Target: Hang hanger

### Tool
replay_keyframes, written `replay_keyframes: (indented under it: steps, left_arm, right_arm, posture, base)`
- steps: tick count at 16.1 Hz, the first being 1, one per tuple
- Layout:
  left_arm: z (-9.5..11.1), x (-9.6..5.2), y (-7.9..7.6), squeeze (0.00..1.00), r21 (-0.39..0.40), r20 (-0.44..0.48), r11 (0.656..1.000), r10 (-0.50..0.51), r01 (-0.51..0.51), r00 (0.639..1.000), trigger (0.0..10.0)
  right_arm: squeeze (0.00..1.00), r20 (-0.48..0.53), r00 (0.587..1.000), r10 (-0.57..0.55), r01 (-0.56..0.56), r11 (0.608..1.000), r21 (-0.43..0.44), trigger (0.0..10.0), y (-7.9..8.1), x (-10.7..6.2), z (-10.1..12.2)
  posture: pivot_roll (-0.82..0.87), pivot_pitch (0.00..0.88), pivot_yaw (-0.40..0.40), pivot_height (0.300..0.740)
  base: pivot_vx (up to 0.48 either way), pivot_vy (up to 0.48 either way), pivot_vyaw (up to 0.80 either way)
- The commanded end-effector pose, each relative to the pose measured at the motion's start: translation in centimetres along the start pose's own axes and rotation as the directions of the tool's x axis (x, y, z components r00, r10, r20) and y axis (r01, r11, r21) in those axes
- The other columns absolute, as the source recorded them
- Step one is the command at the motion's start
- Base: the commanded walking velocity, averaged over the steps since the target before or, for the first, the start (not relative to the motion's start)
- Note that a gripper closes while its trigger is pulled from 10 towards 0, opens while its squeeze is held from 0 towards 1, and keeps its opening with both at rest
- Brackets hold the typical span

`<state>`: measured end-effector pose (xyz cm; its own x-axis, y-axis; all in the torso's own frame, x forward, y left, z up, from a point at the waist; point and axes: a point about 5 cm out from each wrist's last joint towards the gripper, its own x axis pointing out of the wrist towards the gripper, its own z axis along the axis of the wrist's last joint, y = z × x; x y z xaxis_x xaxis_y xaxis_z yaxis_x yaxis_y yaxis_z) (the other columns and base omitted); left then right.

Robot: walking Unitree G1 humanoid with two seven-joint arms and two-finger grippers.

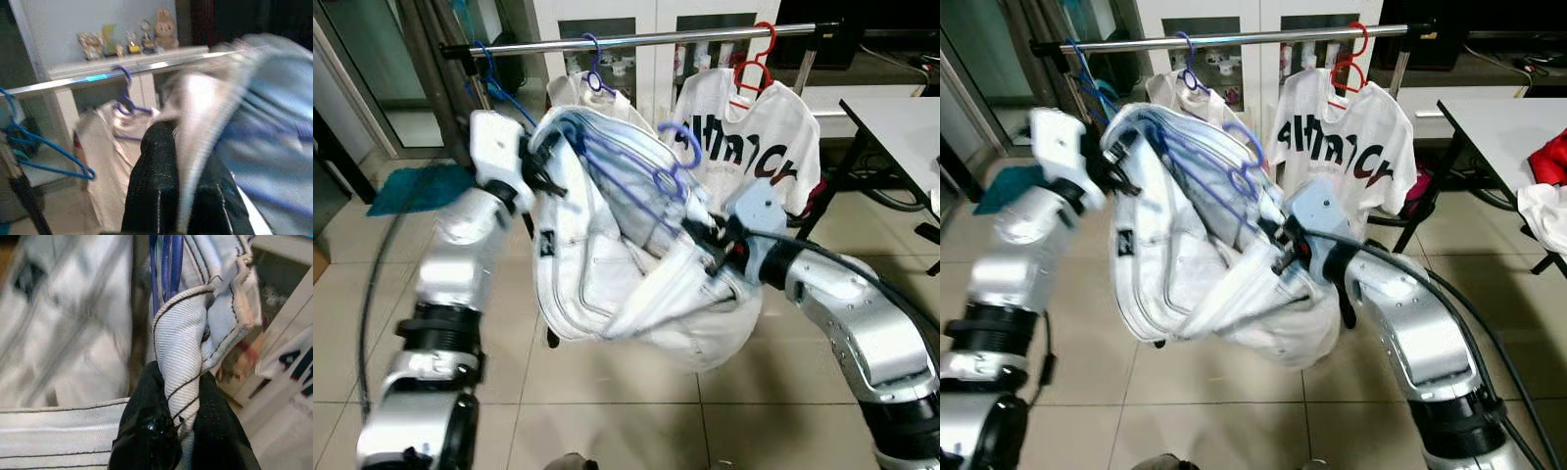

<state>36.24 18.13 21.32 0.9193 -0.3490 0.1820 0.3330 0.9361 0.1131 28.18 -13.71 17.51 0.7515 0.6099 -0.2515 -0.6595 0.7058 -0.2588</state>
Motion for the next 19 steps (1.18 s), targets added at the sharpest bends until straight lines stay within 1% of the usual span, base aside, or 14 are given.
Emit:
replay_keyframes:
  steps: [1,3,5,6,8,10,11,12,14,15,16,17,18,19]
  left_arm:
    - [2.7,0.0,1.2,0.0,0.019,0.084,1.0,0.013,-0.015,0.996,0.0]
    - [3.3,-0.3,2.4,0.0,0.047,0.089,0.999,0.022,-0.027,0.996,0.0]
    - [3.6,-0.4,2.7,0.0,0.057,0.093,0.998,0.027,-0.032,0.995,0.0]
    - [4.6,-0.5,3.4,0.0,0.075,0.125,0.996,0.037,-0.047,0.991,0.0]
    - [5.8,-0.8,3.6,0.0,0.088,0.164,0.995,0.035,-0.05,0.986,0.0]
    - [6.3,-1.1,3.7,0.0,0.101,0.184,0.994,0.032,-0.051,0.982,0.0]
    - [6.6,-1.3,3.6,0.0,0.103,0.203,0.994,0.023,-0.044,0.979,0.0]
    - [6.7,-1.7,3.0,0.0,0.1,0.207,0.995,-0.016,-0.004,0.978,0.0]
    - [6.0,-2.5,2.1,0.0,0.097,0.167,0.994,-0.059,0.043,0.984,0.0]
    - [5.1,-3.4,1.3,0.0,0.07,0.128,0.995,-0.086,0.077,0.988,0.0]
    - [4.6,-3.8,0.8,0.0,0.058,0.105,0.994,-0.101,0.095,0.989,0.0]
    - [2.5,-5.1,-0.2,0.0,0.023,0.017,0.993,-0.115,0.115,0.993,0.0]
    - [0.3,-6.2,-1.2,0.0,0.034,-0.094,0.989,-0.143,0.147,0.985,0.0]
    - [-1.9,-7.2,-2.2,0.0,0.049,-0.199,0.982,-0.167,0.18,0.966,0.0]
  right_arm:
    - [0.0,-0.04,0.999,-0.006,0.006,1.0,-0.011,0.0,0.0,-0.2,-0.7]
    - [0.0,-0.083,0.996,-0.016,0.016,1.0,-0.01,0.0,-0.1,-0.4,-1.7]
    - [0.0,-0.098,0.995,-0.015,0.014,1.0,-0.009,0.0,-0.1,-0.5,-1.9]
    - [0.0,-0.156,0.988,-0.009,0.006,1.0,-0.021,0.0,0.0,-0.8,-2.9]
    - [0.0,-0.263,0.965,-0.005,0.01,1.0,0.017,0.0,0.2,-1.5,-4.6]
    - [0.0,-0.299,0.954,-0.022,0.032,0.999,0.031,0.0,0.1,-1.9,-5.1]
    - [0.0,-0.305,0.951,-0.053,0.068,0.997,0.041,0.0,-0.2,-2.1,-5.2]
    - [0.0,-0.288,0.95,-0.117,0.141,0.988,0.064,0.0,-1.0,-2.1,-4.8]
    - [0.0,-0.269,0.937,-0.223,0.256,0.962,0.092,0.0,-2.4,-2.2,-4.3]
    - [0.0,-0.224,0.932,-0.285,0.319,0.938,0.135,0.0,-3.4,-2.1,-3.6]
    - [0.0,-0.199,0.929,-0.313,0.345,0.926,0.156,0.0,-3.8,-2.1,-3.3]
    - [0.0,-0.127,0.924,-0.361,0.381,0.899,0.214,0.0,-4.5,-1.8,-2.1]
    - [0.0,-0.086,0.92,-0.382,0.392,0.888,0.239,0.0,-4.9,-1.6,-1.3]
    - [0.0,-0.059,0.919,-0.39,0.392,0.882,0.261,0.0,-5.0,-1.2,-0.7]
  posture:
    - [-0.13,0.0,0.086,0.74]
    - [-0.13,0.0,0.086,0.74]
    - [-0.13,0.0,0.088,0.74]
    - [-0.13,0.0,0.087,0.74]
    - [-0.13,0.0,0.087,0.74]
    - [-0.13,0.0,0.085,0.74]
    - [-0.13,0.0,0.084,0.74]
    - [-0.13,0.0,0.087,0.74]
    - [-0.14,0.0,0.088,0.74]
    - [-0.13,0.0,0.085,0.74]
    - [-0.13,0.0,0.085,0.74]
    - [-0.13,0.0,0.084,0.74]
    - [-0.13,0.0,0.081,0.74]
    - [-0.13,0.0,0.078,0.74]
  base:
    - [0.0,0.0,0.0]
    - [0.0,0.0,0.0]
    - [0.0,0.0,0.0]
    - [0.0,0.0,0.0]
    - [0.0,0.0,0.0]
    - [0.0,0.0,0.0]
    - [0.0,0.0,0.0]
    - [0.0,0.0,0.0]
    - [0.0,0.0,0.0]
    - [0.0,0.0,0.0]
    - [0.0,0.0,0.0]
    - [0.0,0.0,0.0]
    - [0.0,0.0,0.0]
    - [0.0,0.0,0.0]
